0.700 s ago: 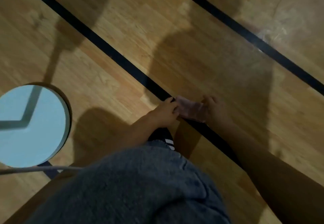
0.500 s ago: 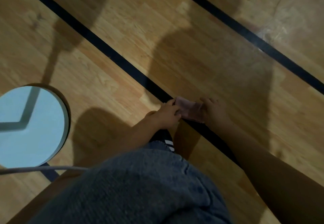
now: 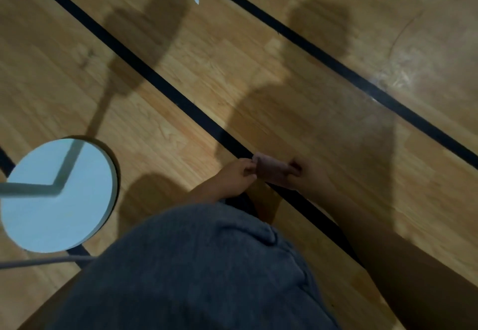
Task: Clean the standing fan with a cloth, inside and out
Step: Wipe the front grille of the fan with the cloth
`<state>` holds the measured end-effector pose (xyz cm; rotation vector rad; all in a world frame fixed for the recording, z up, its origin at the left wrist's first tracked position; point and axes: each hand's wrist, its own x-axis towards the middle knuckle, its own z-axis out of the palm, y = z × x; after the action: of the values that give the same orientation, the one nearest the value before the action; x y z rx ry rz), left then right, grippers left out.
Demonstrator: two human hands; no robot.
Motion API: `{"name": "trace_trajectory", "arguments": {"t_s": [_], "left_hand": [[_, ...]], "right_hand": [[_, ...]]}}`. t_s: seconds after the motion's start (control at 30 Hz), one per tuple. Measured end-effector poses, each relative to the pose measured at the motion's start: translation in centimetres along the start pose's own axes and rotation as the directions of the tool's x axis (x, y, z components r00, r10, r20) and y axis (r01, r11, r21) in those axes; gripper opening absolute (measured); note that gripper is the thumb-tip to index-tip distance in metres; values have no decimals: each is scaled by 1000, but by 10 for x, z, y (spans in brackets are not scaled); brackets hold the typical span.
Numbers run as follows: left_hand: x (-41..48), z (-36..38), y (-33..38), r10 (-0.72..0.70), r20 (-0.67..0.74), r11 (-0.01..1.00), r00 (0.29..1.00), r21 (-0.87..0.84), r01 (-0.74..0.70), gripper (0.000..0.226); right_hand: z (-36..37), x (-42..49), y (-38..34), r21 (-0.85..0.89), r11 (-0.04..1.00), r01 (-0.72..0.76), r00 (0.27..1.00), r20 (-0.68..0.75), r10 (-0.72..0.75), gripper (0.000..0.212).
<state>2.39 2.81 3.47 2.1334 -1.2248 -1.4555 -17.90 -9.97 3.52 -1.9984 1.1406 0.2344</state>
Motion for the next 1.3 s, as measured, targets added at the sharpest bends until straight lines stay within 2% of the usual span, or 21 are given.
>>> {"name": "trace_trajectory", "arguments": {"t_s": [0.13, 0.27, 0.37, 0.43, 0.57, 0.7, 0.8, 0.87, 0.93, 1.07, 1.17, 1.23, 1.3], "left_hand": [[-36, -32, -6, -26, -149, 996, 988, -87, 13, 37], [-82, -70, -9, 19, -293, 991, 956, -120, -56, 28], [-131, -103, 0, 57, -353, 972, 934, -196, -133, 30], [-157, -122, 10, 45, -415, 960, 909, -234, -155, 23], [-217, -158, 31, 25, -618, 916, 786, -301, -266, 11], [-283, -185, 54, 37, -748, 916, 663, -240, -322, 53], [-326, -200, 62, 38, -838, 934, 544, -163, -317, 65], [-354, -206, 67, 55, -886, 948, 461, -100, -303, 60], [-383, -209, 72, 83, -908, 951, 411, -51, -304, 47], [-436, -210, 73, 98, -915, 955, 392, -24, -295, 16], [-471, -210, 68, 75, -945, 957, 320, -21, -288, 7], [-489, -212, 65, 41, -956, 954, 291, -50, -297, 7], [-506, -215, 60, -5, -963, 933, 269, -101, -346, 6]], "right_hand": [[-26, -17, -51, 96, 979, 182, 983, -51, -178, 5], [-56, -27, -112, 85, 949, 303, 953, -57, -299, 14], [-75, -36, -168, 59, 923, 381, 922, -104, -374, 22], [-87, -46, -206, 66, 896, 439, 892, -151, -426, 21], [-115, -82, -284, 16, 787, 617, 772, -208, -601, 15], [-134, -122, -350, 12, 641, 768, 633, -174, -755, 15], [-137, -150, -391, 6, 572, 820, 566, -151, -810, 12], [-135, -167, -413, -6, 526, 851, 521, -131, -844, 11], [-132, -185, -434, -1, 483, 876, 479, -114, -870, 13], [-123, -218, -467, 37, 409, 912, 410, -119, -904, 24], [-111, -236, -489, 107, 341, 934, 355, -168, -920, 29], [-101, -244, -498, 183, 305, 935, 340, -213, -916, 32], [-89, -250, -504, 290, 307, 907, 374, -216, -902, 35]]}}
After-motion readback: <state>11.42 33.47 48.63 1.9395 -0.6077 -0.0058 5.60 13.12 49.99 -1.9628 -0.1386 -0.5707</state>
